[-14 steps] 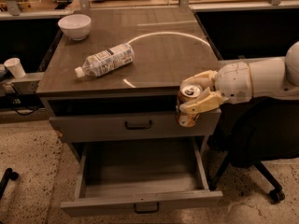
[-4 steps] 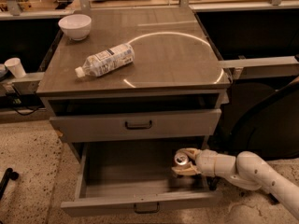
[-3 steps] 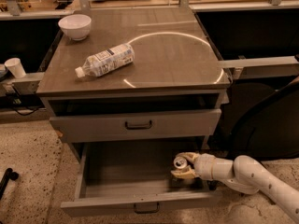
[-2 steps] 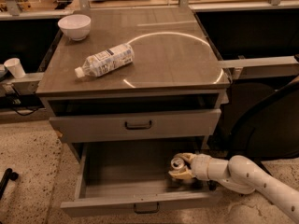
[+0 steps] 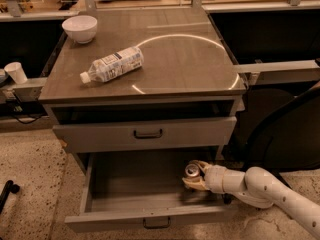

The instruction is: Place orange can into middle drawer

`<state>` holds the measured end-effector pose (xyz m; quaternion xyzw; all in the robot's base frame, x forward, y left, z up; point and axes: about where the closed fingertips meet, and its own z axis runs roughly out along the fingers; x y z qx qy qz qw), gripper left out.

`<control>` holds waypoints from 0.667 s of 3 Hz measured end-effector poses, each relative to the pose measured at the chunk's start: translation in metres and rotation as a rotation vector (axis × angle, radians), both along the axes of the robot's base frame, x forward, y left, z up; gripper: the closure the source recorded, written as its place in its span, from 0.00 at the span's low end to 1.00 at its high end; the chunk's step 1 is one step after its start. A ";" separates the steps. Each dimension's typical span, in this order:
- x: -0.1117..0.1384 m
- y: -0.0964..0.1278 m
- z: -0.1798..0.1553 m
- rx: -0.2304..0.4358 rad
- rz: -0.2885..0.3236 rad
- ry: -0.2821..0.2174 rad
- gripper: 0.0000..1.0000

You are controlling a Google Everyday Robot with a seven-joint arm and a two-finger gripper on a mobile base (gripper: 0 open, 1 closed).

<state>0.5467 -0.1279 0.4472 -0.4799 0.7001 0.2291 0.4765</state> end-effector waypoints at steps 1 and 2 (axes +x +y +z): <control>0.000 0.000 0.000 0.000 0.000 0.000 0.05; 0.000 0.000 0.000 0.000 0.000 0.000 0.00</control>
Offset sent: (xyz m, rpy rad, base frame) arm 0.0000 0.0000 0.0000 0.0000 0.0000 0.0000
